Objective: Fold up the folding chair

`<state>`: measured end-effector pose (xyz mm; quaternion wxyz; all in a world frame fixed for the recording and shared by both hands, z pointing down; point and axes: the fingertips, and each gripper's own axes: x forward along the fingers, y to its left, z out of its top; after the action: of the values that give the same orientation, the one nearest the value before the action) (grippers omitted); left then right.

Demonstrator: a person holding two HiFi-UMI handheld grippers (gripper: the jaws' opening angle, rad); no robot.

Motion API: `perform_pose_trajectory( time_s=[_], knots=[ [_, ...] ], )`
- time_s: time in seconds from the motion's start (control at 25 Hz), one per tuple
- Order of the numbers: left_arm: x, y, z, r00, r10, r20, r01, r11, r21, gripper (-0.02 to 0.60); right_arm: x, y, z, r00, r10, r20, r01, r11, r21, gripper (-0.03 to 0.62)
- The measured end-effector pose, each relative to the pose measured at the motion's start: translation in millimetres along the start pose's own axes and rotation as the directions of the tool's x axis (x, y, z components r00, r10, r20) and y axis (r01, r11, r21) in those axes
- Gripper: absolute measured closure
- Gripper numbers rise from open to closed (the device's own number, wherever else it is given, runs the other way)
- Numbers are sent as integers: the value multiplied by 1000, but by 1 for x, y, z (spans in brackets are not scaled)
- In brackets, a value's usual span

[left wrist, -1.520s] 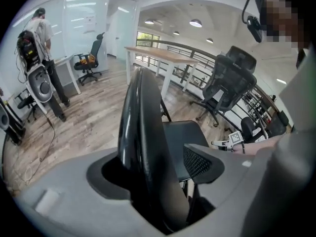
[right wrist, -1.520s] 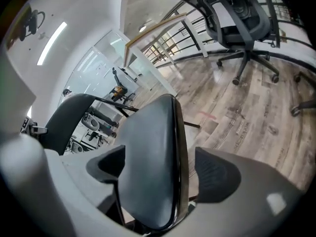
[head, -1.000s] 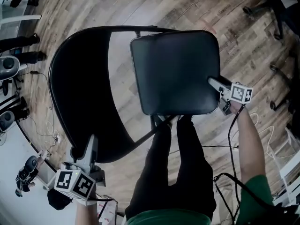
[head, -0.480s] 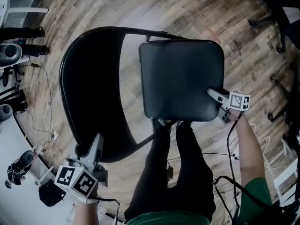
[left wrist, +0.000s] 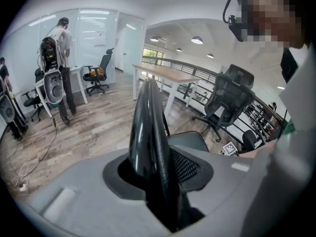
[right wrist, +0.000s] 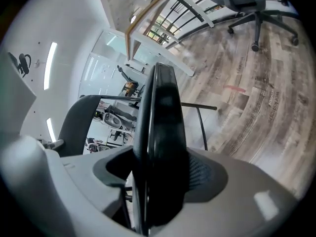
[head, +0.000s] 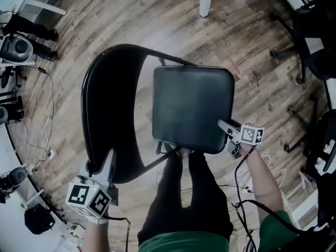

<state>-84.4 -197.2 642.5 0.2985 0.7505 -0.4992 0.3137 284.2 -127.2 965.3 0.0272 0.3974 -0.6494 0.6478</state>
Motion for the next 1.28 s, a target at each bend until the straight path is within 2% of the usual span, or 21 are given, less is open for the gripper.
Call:
perform_pose_trajectory(
  time_s=[0.12,0.48,0.88,1.28],
  knots=[
    [-12,12,8,1000,4,28,-4,1000,4,436,1,35,1,1000,-10,4,10,1000,-2,290],
    [-48,40,29,999,-5,44,5,1000,2,439,11,134,-6,999,-31,19,31,1000,-3,301],
    [-76,76,44,998,-8,55,8,1000,6,443,35,220,-16,996,-80,27,80,997,-19,301],
    [-100,81,59,998,-1,56,0,1000,22,447,62,290,-27,979,-203,22,204,978,-51,301]
  ],
)
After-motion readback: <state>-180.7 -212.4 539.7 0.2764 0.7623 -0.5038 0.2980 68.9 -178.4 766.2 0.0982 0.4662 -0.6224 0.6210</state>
